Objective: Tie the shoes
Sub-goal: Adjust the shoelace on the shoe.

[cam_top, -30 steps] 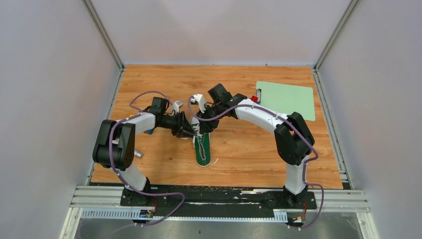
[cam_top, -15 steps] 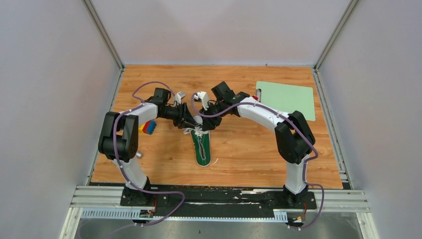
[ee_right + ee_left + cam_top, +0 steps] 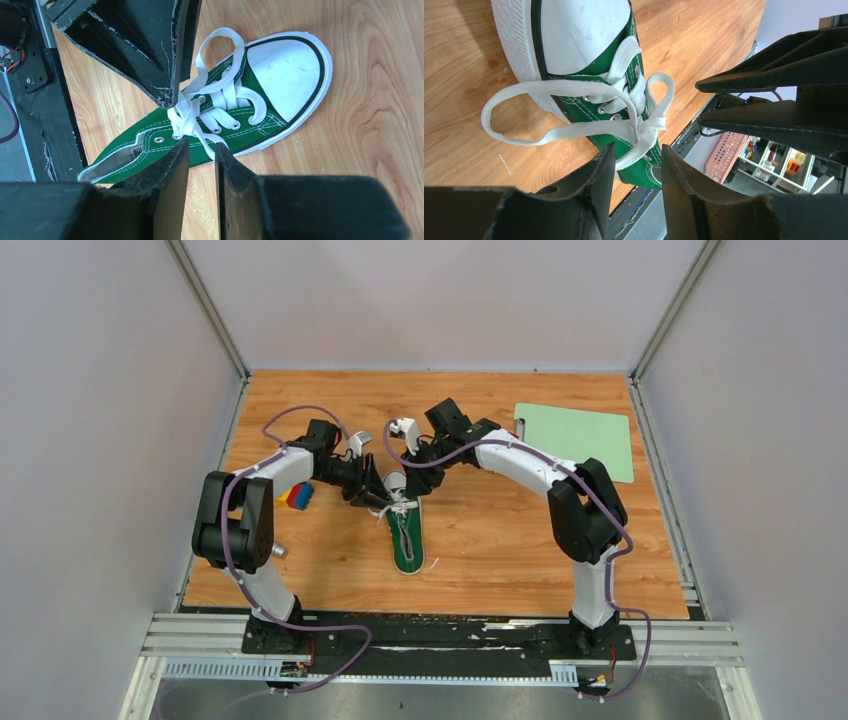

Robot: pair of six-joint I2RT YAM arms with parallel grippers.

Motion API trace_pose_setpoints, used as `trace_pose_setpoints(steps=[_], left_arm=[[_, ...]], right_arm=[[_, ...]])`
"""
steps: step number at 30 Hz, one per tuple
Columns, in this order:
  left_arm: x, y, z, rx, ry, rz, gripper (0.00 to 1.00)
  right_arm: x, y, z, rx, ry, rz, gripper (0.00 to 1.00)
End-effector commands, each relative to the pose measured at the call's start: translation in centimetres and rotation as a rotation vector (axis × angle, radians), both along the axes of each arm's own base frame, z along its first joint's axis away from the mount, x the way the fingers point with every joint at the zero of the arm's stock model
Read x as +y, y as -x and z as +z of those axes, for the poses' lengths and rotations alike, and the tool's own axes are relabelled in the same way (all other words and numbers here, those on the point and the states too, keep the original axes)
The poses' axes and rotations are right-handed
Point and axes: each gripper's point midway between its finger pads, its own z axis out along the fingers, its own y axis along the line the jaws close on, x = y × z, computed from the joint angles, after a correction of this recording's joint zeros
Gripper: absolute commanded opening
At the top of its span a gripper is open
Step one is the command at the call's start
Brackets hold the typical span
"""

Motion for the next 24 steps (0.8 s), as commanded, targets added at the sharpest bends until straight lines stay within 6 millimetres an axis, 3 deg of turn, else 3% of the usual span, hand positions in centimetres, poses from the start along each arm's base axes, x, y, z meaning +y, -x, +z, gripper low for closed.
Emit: trace_pose_setpoints(steps=[1,7,15,18,24], left_arm=[[-0.2,-1.0,1.1,-0.067,0.028,0.007,0.46],[0.2,-1.4,1.1,-0.069,0.015,0.017,0.43],[3.9,-3.3,2.8,-0.123,-0.01,0.088,0.45],[4.1,-4.1,2.7,-0.201,-0.017,0.024,0.45],[5.2,-7.8,1.4,-0.499,-0.096,-0.218,0.45]], right_arm=[[0.9,-0.5,1.7,-0.007,-0.05,0.008,0.27],[1.3,0.2,1.6,-0.023,-0.061,0.062,0.27],[2.8,0.1,2.3,-0.12,-0.089,0.168,0.31],[3.1,1.0,2.5,-0.117,-0.112,0.213,0.35],[4.1,2.4,2.0,-0.143,-0.105,0.279,0.39]])
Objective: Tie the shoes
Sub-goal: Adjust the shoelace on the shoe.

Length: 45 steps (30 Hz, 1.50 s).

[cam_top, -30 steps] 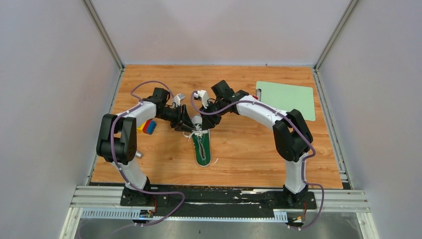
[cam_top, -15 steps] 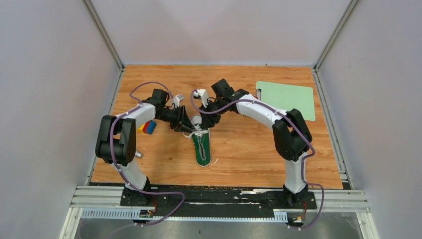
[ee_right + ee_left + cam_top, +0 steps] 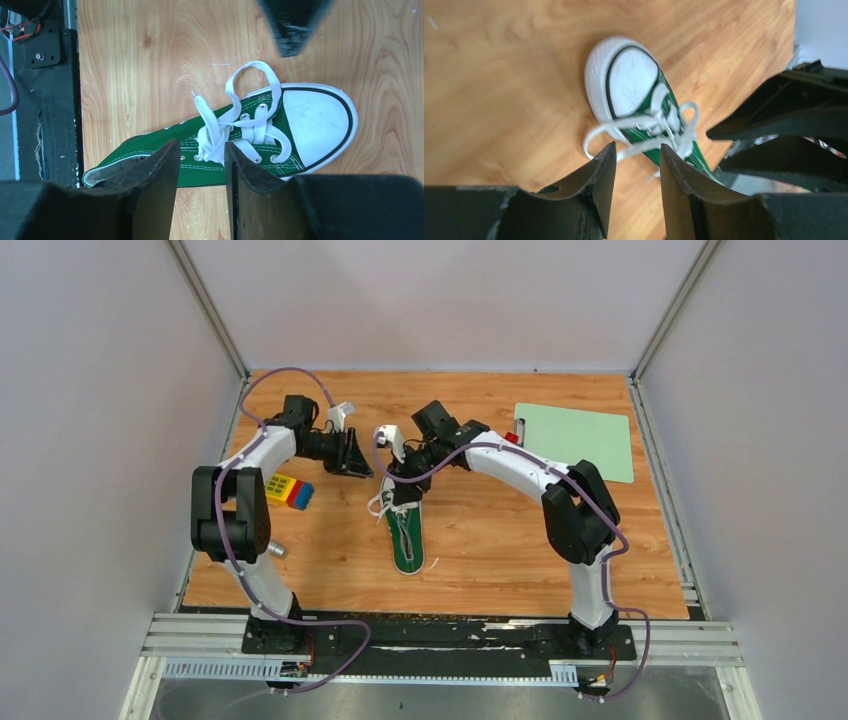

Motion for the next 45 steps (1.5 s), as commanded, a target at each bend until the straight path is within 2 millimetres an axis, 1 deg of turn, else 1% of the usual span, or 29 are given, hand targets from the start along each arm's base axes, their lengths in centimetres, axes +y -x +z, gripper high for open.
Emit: trace_pose_setpoints(steps=[1,2,3,4,6,7,8,9,10,12,13,14,15,18,23,28,31,34,37,40,45], left_arm=[[0.9,-3.0,0.0,-0.248,-0.082,-0.209,0.45],[1.0,-3.2,-1.0,-0.222,-0.084,-0.218,0.44],[1.1,-3.8,-0.6,-0.217,-0.086,-0.214,0.43],[1.4,-4.1,-1.3,-0.188,-0.083,-0.198,0.42],[1.9,-4.6,-1.5,-0.145,-0.064,-0.137,0.42],[1.8,-4.6,-1.7,-0.116,-0.051,-0.106,0.42],[2.4,-4.7,-1.7,-0.107,-0.046,-0.076,0.42],[2.6,-4.4,-2.0,-0.082,-0.035,-0.05,0.41],[2.9,-4.3,-1.7,-0.08,-0.029,-0.033,0.41],[3.1,-3.4,-1.8,-0.053,-0.015,-0.011,0.41],[3.0,-3.2,-1.3,-0.061,-0.008,-0.006,0.41],[3.0,-2.7,-1.5,-0.045,-0.004,0.001,0.41],[3.0,-2.5,-1.1,-0.054,0.0,0.003,0.41],[2.9,-1.7,-0.9,-0.039,0.013,0.014,0.41],[2.8,-1.2,-0.5,-0.03,0.031,0.039,0.41],[2.7,-1.1,-0.2,-0.025,0.04,0.053,0.41],[2.8,-1.1,0.0,-0.029,0.036,0.057,0.41],[2.9,-1.0,0.1,-0.03,0.032,0.061,0.41],[3.0,-0.8,0.2,-0.034,0.029,0.064,0.41],[3.0,-0.6,0.2,-0.03,0.028,0.067,0.41],[2.9,-0.3,0.0,-0.031,0.032,0.053,0.41]], right_arm=[[1.8,1.0,0.7,-0.068,-0.036,0.101,0.4],[2.0,1.1,0.6,-0.102,-0.034,0.123,0.41],[2.5,1.4,0.6,-0.131,-0.029,0.147,0.42],[2.8,1.4,0.5,-0.169,-0.025,0.168,0.42],[3.5,1.5,0.6,-0.242,-0.023,0.217,0.43],[3.8,1.5,0.6,-0.281,-0.023,0.241,0.43],[4.2,1.5,0.5,-0.316,-0.021,0.267,0.43],[4.5,1.6,0.5,-0.352,-0.018,0.293,0.43],[4.7,1.6,0.3,-0.386,-0.011,0.315,0.43],[5.0,1.8,0.1,-0.441,-0.002,0.358,0.43],[5.1,1.9,-0.2,-0.461,0.004,0.377,0.43],[5.2,2.1,-0.4,-0.482,0.01,0.398,0.42],[5.1,2.2,-0.9,-0.501,0.02,0.417,0.42],[4.9,2.6,-1.8,-0.556,0.05,0.479,0.42],[4.8,2.4,-2.7,-0.626,0.097,0.533,0.41],[4.3,2.0,-4.0,-0.657,0.147,0.567,0.39],[3.9,2.0,-5.0,-0.66,0.178,0.58,0.36],[4.0,1.7,-5.2,-0.665,0.189,0.573,0.29],[4.7,1.4,-4.7,-0.662,0.18,0.544,0.19],[5.1,1.0,-4.1,-0.649,0.176,0.498,0.14],[5.1,-0.1,-3.0,-0.599,0.177,0.38,0.08]])
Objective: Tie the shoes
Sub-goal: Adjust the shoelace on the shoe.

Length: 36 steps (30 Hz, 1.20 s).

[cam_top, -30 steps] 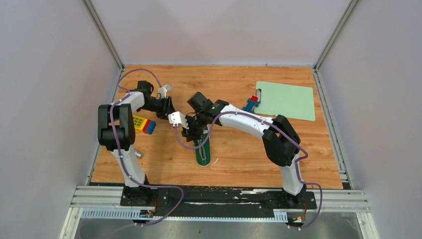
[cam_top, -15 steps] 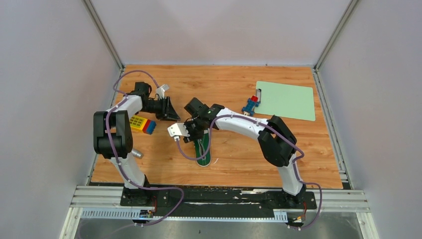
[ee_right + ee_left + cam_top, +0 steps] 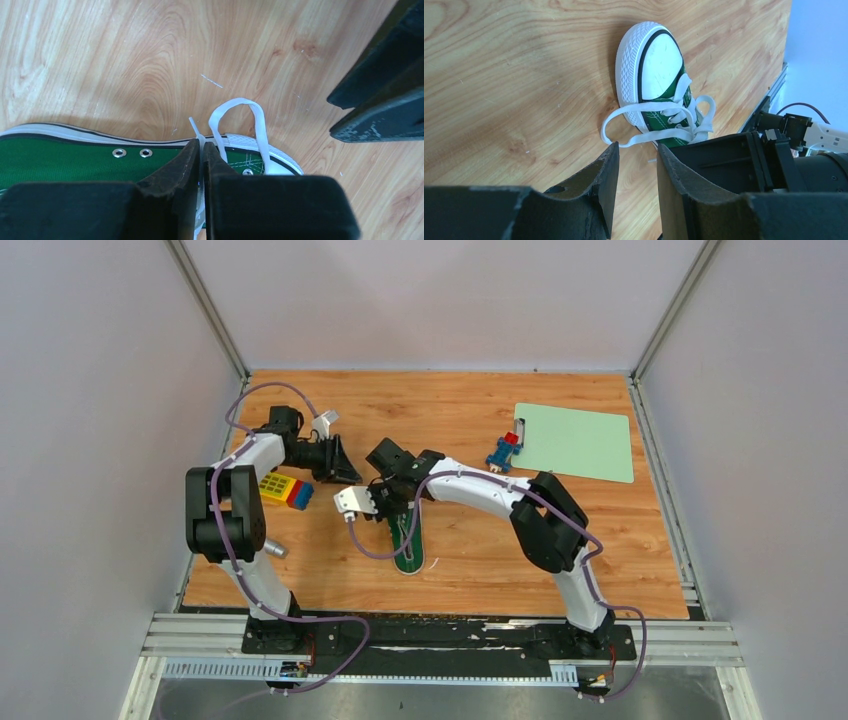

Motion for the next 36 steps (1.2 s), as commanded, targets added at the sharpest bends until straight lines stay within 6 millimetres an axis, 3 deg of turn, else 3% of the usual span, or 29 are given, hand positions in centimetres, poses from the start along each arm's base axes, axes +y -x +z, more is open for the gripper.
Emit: trace_pose_setpoints(steps=[1,7,13,23,28,33,36], left_arm=[[0.0,0.1,1.3,-0.054,0.014,-0.012,0.41],[0.2,0.2,0.3,-0.069,-0.005,-0.055,0.41],[0.2,0.6,-0.2,-0.074,-0.001,-0.094,0.41],[-0.7,1.3,0.5,-0.091,0.06,-0.183,0.41],[-0.9,0.9,1.5,-0.22,0.047,-0.309,0.42],[-1.2,0.5,2.2,-0.272,0.02,-0.395,0.42],[-2.7,1.3,2.0,-0.288,0.007,-0.459,0.41]], right_arm=[[0.8,-1.7,2.6,0.03,-0.071,-0.132,0.07],[-0.4,-3.6,5.0,0.268,-0.176,-0.379,0.06],[-2.5,-5.1,5.9,0.651,-0.251,-0.629,0.08],[-3.4,-2.4,4.1,1.023,-0.206,-0.778,0.17],[-4.7,-3.0,4.7,1.047,-0.224,-0.862,0.19],[-7.3,-5.1,4.4,0.996,-0.245,-1.011,0.19],[-9.1,-6.3,4.0,0.987,-0.254,-1.084,0.19]])
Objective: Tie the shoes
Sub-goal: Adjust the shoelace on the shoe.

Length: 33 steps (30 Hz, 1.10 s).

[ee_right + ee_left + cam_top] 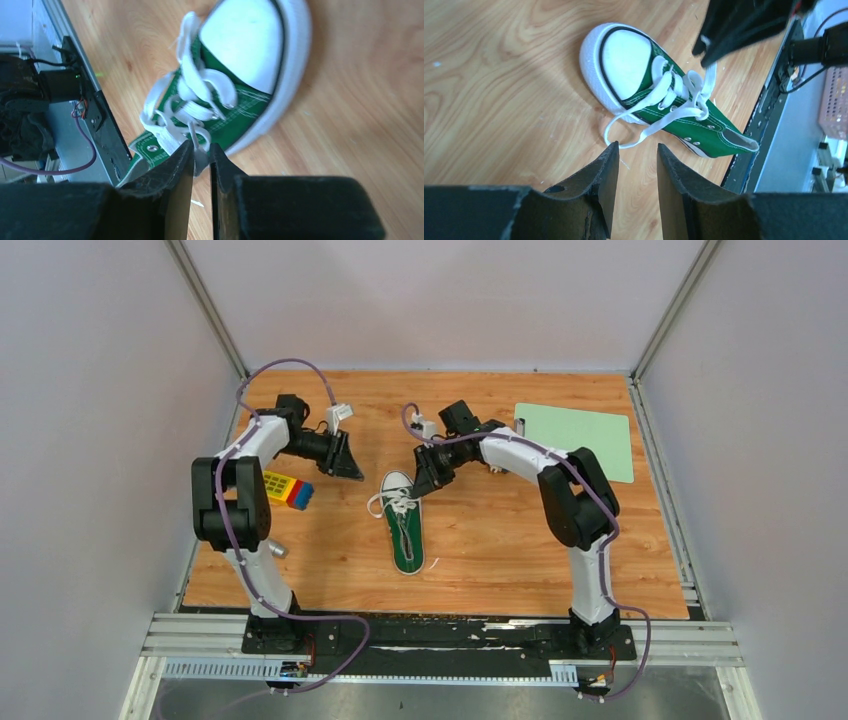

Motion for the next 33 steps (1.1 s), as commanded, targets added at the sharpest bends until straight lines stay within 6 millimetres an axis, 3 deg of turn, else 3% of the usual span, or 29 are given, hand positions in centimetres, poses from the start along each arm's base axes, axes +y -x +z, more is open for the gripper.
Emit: trace_pose_setpoints(steps=[1,5,9,13,18,21,26,29,33], left_arm=[[-2.0,1.5,0.1,-0.058,-0.013,-0.135,0.41],[-4.1,2.7,-0.2,-0.071,-0.029,-0.205,0.41],[-5.6,3.6,-0.1,-0.035,-0.033,-0.226,0.41],[-5.9,3.8,0.1,0.08,-0.063,-0.129,0.41],[-6.8,4.7,2.3,0.143,-0.001,-0.027,0.44],[-6.7,4.5,2.8,0.088,-0.017,-0.011,0.44],[-7.9,3.3,2.6,0.032,-0.026,-0.036,0.41],[-9.1,2.6,2.7,-0.048,-0.062,-0.14,0.4],[-10.1,2.1,0.8,-0.095,-0.141,-0.268,0.39]], right_arm=[[-2.3,-2.8,2.6,-0.052,-0.008,-0.134,0.19],[-3.7,-3.5,2.5,-0.037,-0.012,-0.161,0.15],[-4.6,-3.8,4.1,-0.068,-0.044,-0.156,0.11],[-5.5,-3.4,6.5,-0.096,-0.093,-0.127,0.3],[-7.3,-3.6,9.6,-0.19,-0.064,-0.163,0.5],[-8.1,-2.6,9.1,-0.192,-0.041,-0.155,0.54],[-7.9,-0.6,6.9,-0.091,-0.061,-0.112,0.5],[-8.2,-0.7,7.2,-0.127,-0.054,-0.109,0.5],[-8.7,-0.6,8.1,-0.201,-0.05,-0.097,0.5]])
